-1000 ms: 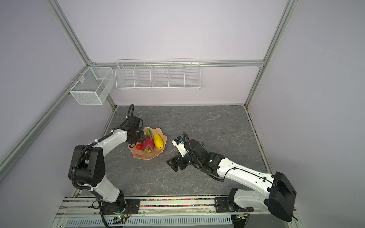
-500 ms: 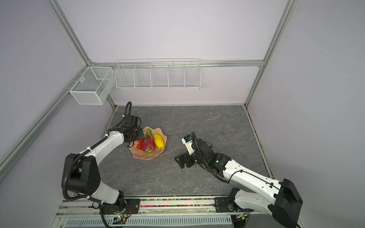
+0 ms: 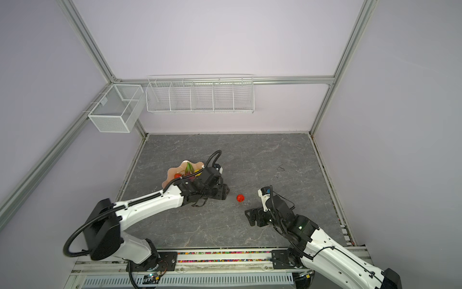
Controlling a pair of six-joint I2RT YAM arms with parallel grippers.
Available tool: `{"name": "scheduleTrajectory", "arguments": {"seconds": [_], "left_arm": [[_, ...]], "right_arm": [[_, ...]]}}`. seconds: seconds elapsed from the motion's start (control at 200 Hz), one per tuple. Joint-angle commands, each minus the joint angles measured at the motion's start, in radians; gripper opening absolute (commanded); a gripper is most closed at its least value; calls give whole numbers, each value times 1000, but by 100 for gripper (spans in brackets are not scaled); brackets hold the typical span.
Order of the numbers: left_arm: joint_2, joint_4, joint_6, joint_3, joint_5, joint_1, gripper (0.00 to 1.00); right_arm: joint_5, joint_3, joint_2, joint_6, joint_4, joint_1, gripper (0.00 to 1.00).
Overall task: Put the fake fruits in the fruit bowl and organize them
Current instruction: 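Grasp the last strawberry with the left gripper and lift it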
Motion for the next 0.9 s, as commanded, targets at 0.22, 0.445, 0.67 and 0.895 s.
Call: {"name": "scheduleTrajectory", "arguments": {"seconds": [0.22, 0.445, 0.67, 0.895], "left_arm": [[312, -35, -244, 273, -37, -104, 70], [389, -161, -259, 356, -99, -115, 68], [460, -168, -242, 392, -72, -115, 64], [460, -169, -246, 388, -91, -115, 52]], "right_arm": [[12, -37, -135, 43, -113, -5, 97], [12, -44, -150, 31, -113, -4, 96], [13, -46, -134, 27, -86, -4, 96], [11, -45, -111, 27, -54, -5, 96]]}}
